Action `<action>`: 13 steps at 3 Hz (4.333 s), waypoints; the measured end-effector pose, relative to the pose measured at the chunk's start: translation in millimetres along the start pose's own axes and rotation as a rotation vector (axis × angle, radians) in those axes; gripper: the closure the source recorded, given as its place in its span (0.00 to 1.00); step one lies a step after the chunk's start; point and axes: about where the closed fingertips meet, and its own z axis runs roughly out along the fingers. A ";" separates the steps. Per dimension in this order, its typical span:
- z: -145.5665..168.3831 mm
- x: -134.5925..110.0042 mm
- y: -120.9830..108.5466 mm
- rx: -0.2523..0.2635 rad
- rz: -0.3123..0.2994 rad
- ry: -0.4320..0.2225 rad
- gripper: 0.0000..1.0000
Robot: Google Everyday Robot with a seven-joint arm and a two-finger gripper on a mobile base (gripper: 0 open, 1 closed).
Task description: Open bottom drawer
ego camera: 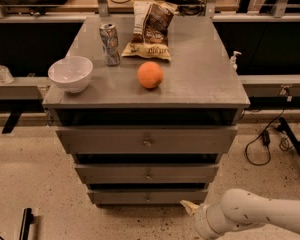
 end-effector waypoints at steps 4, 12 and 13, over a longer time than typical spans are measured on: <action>76.3 56.4 -21.1 0.029 -0.025 -0.001 0.00; 169.1 143.0 -170.8 0.247 -0.035 -0.001 0.00; 176.7 146.3 -180.8 0.252 -0.038 0.018 0.00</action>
Offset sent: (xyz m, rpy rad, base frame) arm 0.0304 -0.0217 -0.0821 -0.0060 -0.0206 -0.0279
